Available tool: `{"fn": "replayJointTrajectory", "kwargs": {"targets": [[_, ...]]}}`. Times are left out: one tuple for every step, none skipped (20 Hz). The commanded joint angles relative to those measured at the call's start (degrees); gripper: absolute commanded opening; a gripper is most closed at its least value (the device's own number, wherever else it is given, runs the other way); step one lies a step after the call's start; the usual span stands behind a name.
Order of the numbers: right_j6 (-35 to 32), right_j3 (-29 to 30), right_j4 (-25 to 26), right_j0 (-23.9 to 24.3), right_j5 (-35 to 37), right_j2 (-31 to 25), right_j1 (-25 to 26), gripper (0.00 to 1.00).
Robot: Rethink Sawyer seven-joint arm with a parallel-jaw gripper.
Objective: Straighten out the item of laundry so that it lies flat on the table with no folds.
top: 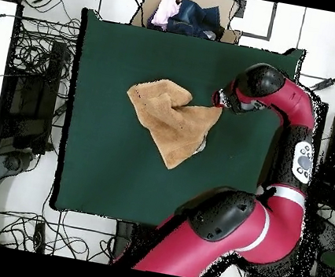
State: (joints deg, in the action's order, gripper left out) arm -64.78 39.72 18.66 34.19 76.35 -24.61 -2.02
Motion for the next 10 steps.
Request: {"fn": "replayJointTrajectory", "kwargs": {"targets": [[12.4, -1.6, 5.2, 0.4, 0.4, 0.4, 0.1, 0.0], [12.8, -1.7, 5.3, 0.5, 0.3, 0.4, 0.0, 0.0], [13.3, -1.5, 5.4, 0.7, 0.0, 0.5, -0.1, 0.0], [13.6, -1.4, 5.4, 0.9, -0.2, 0.5, -0.1, 0.0], [13.8, -1.0, 5.4, 1.1, -0.6, 0.5, -0.2, 0.0], [13.9, -0.6, 5.4, 1.3, -1.0, 0.6, -0.4, 0.0], [14.0, -0.1, 5.3, 1.5, -1.4, 0.6, -0.6, 0.0], [14.1, 0.3, 5.2, 1.7, -1.9, 0.7, -0.7, 0.0], [14.2, 0.6, 5.3, 1.9, -2.1, 0.7, -0.8, 0.0], [14.4, 0.8, 5.4, 2.0, -2.3, 0.7, -1.0, 0.0]]}}
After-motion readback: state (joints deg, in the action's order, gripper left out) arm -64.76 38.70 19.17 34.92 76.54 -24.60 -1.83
